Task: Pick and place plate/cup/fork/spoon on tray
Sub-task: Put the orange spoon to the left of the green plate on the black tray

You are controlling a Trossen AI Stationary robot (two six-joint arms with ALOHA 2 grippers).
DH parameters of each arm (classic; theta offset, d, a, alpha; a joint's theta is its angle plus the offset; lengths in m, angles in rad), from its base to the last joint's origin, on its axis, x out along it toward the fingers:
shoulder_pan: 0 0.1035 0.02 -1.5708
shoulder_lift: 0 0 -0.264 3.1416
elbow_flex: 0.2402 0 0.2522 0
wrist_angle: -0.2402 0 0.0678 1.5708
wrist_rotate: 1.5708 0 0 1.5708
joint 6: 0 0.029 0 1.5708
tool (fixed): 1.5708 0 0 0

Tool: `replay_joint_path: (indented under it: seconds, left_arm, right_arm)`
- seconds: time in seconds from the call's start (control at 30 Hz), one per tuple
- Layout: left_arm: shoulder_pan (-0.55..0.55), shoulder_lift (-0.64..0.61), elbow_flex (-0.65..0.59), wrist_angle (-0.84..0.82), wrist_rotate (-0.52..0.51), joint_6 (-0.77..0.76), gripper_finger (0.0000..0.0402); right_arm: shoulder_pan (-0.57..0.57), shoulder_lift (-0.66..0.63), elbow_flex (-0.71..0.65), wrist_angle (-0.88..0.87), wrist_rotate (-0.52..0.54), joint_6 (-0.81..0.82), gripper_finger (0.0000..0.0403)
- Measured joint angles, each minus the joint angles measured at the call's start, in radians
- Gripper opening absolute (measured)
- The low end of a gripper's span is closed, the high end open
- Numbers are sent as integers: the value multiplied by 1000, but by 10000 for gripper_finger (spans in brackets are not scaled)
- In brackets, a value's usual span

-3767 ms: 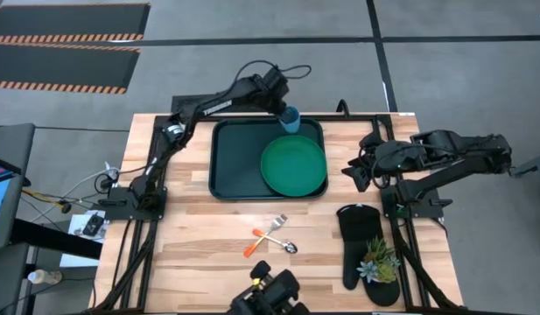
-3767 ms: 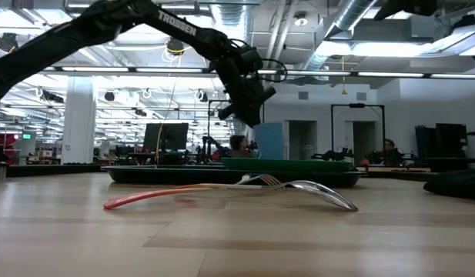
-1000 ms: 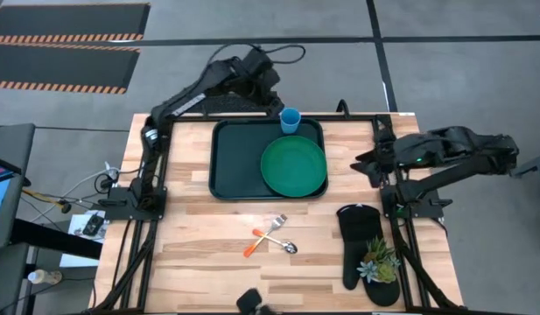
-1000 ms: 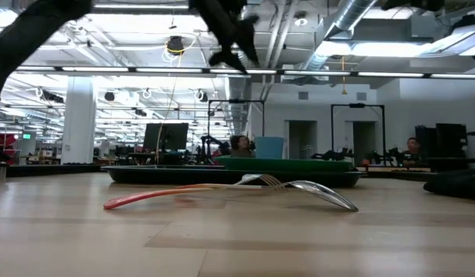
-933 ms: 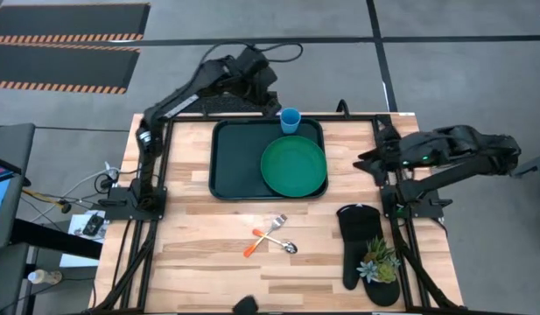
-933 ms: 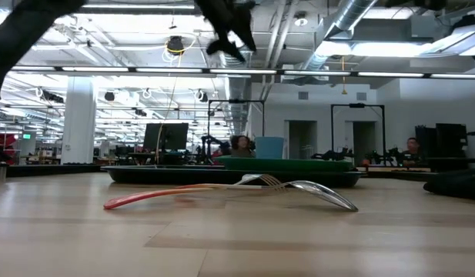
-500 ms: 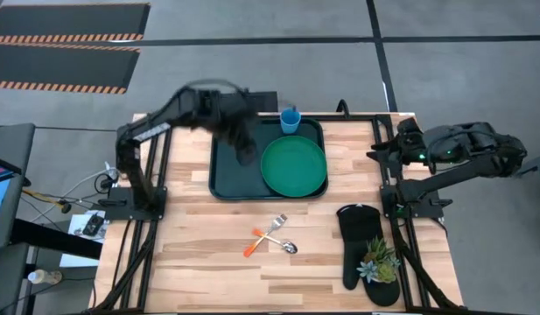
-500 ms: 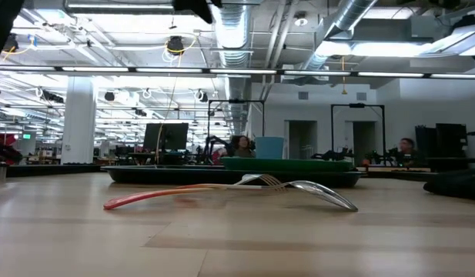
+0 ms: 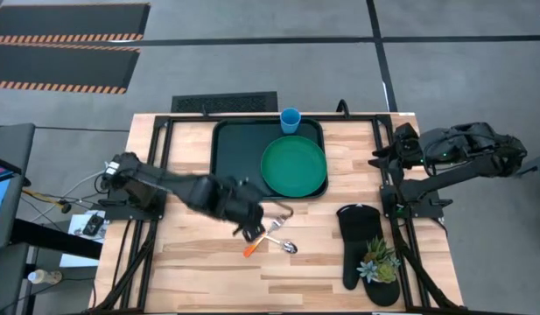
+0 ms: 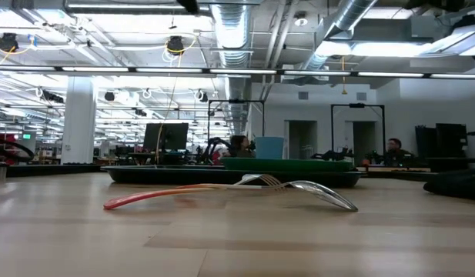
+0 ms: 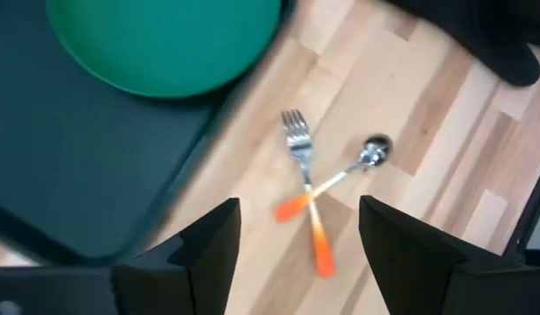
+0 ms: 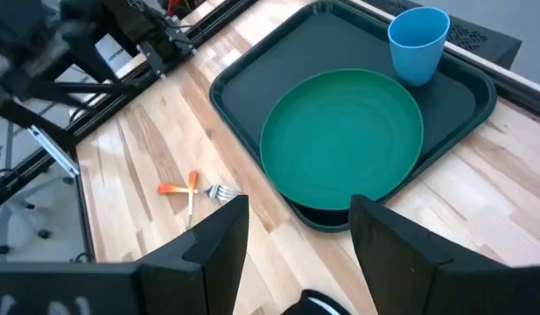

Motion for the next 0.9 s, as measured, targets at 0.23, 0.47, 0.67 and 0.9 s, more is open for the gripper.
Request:
replay_joint_path:
  seconds: [0.23,0.47,0.67,0.9]
  left_arm:
    - [-61,0,-282,370,9,22,218]
    - [-46,0,-515,861,-23,450,218]
    - [38,16,-566,1037,91,537,218]
    - [54,154,-480,1036,210,691,218]
  right_arm:
    - [0,1,0,5,-23,11,223]
    - [2,1,0,3,-32,11,223]
    - [2,1,0,-19,-53,6,223]
    - [2,1,0,-50,-54,4,223]
